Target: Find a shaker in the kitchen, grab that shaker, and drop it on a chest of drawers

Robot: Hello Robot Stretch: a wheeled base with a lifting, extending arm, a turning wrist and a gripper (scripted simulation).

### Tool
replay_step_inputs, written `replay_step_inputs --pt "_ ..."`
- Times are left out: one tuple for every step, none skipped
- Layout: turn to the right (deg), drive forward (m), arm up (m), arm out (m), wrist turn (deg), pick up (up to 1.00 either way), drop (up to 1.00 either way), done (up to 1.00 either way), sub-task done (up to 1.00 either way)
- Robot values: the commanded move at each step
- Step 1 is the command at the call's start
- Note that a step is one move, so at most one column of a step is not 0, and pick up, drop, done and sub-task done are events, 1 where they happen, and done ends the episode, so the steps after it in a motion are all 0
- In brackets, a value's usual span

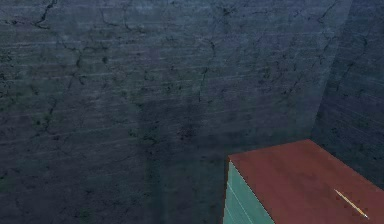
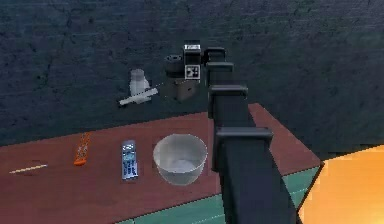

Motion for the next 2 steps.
replay_step_inputs --pt "0.0 0.00 -0.28 0.00 0.0 0.00 0.00 0.00 0.00" --pt "0.0 0.00 0.00 0.00 0.0 0.00 1.00 0.00 0.00"
